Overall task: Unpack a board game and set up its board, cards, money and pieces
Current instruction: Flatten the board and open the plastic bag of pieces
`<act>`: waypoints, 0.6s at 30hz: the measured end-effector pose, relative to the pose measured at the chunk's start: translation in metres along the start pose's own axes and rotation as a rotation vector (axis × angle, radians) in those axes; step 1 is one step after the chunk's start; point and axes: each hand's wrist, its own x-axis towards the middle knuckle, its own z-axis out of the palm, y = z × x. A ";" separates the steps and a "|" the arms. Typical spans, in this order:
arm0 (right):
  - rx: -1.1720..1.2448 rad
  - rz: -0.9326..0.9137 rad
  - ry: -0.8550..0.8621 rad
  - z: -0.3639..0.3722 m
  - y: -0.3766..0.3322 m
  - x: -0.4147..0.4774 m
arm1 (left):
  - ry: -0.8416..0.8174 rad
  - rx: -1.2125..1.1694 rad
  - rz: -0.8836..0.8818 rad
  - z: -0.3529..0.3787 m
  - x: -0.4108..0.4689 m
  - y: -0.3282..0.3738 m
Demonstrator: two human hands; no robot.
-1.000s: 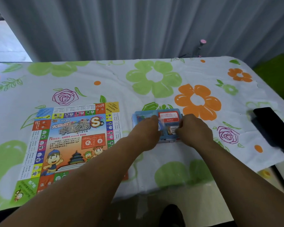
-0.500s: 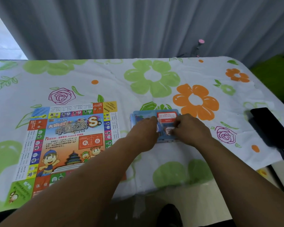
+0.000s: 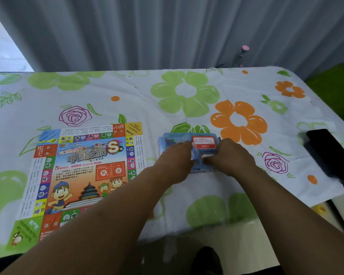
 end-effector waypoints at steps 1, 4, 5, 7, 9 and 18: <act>0.015 0.008 0.000 0.000 0.000 0.000 | 0.000 -0.006 0.002 0.000 0.000 0.000; 0.048 0.004 0.006 0.000 0.001 0.003 | -0.003 -0.025 -0.001 0.000 0.000 -0.001; 0.060 0.002 0.008 0.001 0.003 0.004 | -0.004 -0.028 -0.001 0.000 0.001 -0.001; 0.085 0.000 0.010 0.001 0.005 0.006 | -0.008 -0.026 0.001 0.000 0.001 -0.001; 0.091 -0.010 0.018 0.002 0.006 0.007 | -0.010 -0.030 0.005 0.000 0.002 -0.002; 0.092 -0.041 0.054 -0.008 0.001 0.009 | -0.014 -0.083 -0.011 -0.001 0.001 0.000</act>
